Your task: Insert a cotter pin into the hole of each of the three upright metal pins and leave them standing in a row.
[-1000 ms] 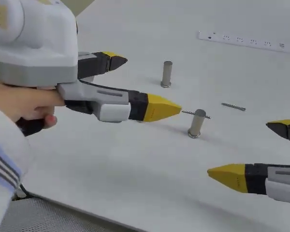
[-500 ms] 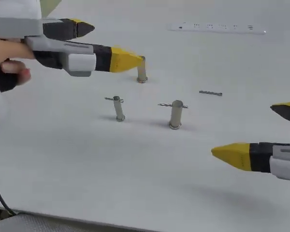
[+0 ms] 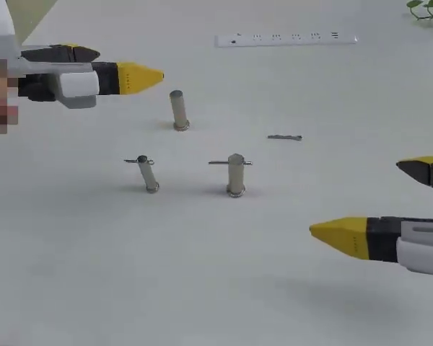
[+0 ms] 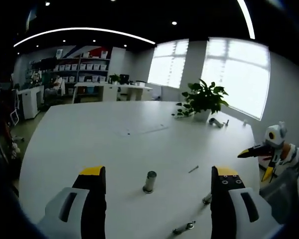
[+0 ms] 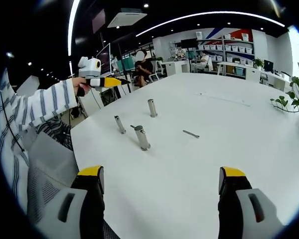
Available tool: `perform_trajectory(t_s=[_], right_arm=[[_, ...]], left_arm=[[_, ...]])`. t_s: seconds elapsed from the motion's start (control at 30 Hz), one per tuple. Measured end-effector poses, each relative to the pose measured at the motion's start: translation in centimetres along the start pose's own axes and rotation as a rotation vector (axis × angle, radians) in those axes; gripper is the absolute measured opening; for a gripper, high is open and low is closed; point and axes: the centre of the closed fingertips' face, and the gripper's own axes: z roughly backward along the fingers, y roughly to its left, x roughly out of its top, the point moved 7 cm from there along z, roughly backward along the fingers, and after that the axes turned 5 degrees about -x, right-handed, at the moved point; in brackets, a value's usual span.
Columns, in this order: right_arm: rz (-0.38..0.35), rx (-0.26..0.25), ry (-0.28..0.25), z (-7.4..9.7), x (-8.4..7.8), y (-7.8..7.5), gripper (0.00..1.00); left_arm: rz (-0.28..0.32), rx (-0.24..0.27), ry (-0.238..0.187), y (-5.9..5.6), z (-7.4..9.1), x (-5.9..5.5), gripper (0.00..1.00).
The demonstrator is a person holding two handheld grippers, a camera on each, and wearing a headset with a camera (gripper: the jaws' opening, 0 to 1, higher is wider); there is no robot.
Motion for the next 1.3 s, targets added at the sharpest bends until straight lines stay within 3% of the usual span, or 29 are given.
perform_trajectory(t_s=[0.2, 0.33, 0.4, 0.53, 0.67, 0.73, 0.9, 1.07, 1.2, 1.3], right_arm=[[-0.011, -0.022, 0.001, 0.6, -0.3, 0.0, 0.94], [-0.019, -0.035, 0.008, 0.7, -0.7, 0.1, 0.93], [-0.020, -0.039, 0.007, 0.7, -0.8, 0.2, 0.93], [-0.022, -0.052, 0.008, 0.7, -0.9, 0.3, 0.93], [-0.006, -0.061, 0.030, 0.5, -1.1, 0.5, 0.92], [0.001, -0.064, 0.033, 0.5, -1.0, 0.6, 0.92], [0.014, -0.069, 0.017, 0.4, -0.8, 0.6, 0.94], [0.007, -0.071, 0.014, -0.1, -0.9, 0.8, 0.94], [-0.002, -0.069, 0.025, -0.7, -1.2, 0.8, 0.93], [-0.003, -0.065, 0.029, -1.0, -1.3, 0.6, 0.93]], left_arm=[[-0.025, -0.004, 0.078, 1.0, -1.6, -1.3, 0.80], [-0.051, -0.039, 0.128, 0.9, -3.0, -2.3, 0.70], [-0.048, -0.062, 0.125, 0.8, -3.7, -2.6, 0.69], [-0.092, -0.060, 0.168, 1.0, -4.9, -3.2, 0.62], [-0.101, -0.072, 0.193, -1.0, -6.0, -3.4, 0.61], [-0.108, -0.079, 0.208, -0.8, -6.5, -3.7, 0.57], [-0.086, -0.091, 0.209, -0.1, -7.4, -4.5, 0.49], [-0.096, -0.108, 0.235, -0.1, -8.2, -5.4, 0.45], [-0.095, -0.115, 0.241, -0.1, -8.9, -5.8, 0.39], [-0.101, -0.112, 0.233, 0.6, -9.5, -5.8, 0.35]])
